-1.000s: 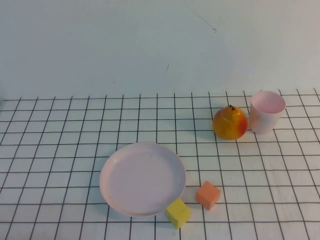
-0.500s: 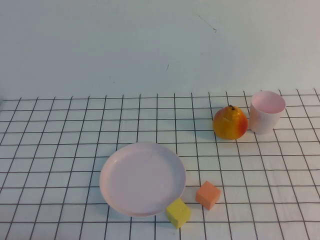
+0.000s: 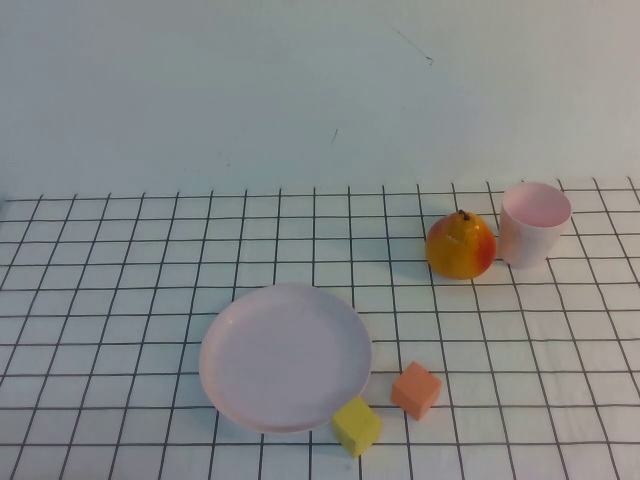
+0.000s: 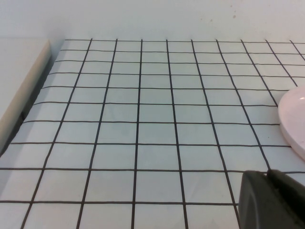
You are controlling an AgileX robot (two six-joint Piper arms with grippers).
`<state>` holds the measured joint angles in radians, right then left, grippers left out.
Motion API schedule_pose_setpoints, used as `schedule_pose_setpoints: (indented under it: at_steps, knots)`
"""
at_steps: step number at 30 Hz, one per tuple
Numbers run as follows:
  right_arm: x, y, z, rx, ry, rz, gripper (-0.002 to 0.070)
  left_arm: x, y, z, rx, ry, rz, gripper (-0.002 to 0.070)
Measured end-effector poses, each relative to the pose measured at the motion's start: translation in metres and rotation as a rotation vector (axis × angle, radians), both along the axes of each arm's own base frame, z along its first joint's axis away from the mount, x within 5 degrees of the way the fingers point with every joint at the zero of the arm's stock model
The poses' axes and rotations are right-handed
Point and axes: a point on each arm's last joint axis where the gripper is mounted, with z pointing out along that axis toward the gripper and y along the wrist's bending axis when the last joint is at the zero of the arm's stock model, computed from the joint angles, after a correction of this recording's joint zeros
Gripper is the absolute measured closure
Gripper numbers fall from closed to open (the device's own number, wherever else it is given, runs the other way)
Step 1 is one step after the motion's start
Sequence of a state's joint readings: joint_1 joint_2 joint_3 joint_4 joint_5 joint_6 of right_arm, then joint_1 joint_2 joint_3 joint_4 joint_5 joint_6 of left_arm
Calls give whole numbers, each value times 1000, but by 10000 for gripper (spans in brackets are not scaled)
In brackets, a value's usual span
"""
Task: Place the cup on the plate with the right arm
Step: Pick up the cup from the table
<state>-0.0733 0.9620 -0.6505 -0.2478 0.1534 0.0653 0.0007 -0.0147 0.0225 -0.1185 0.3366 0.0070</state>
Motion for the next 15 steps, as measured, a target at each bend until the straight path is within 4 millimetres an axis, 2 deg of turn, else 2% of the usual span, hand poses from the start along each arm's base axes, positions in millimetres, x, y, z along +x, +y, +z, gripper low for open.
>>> schedule_pose_setpoints:
  at_steps: [4,7,10,15]
  knots:
    - [39,-5,10,-35,137,-4,678,0,0,0,0,0,0,678]
    - [69,-5,12,-64,272,54,678,0,0,0,0,0,0,678]
    - [99,4,11,-37,410,189,678,0,0,0,0,0,0,678]
    - [152,22,4,76,513,420,678,0,0,0,0,0,0,678]
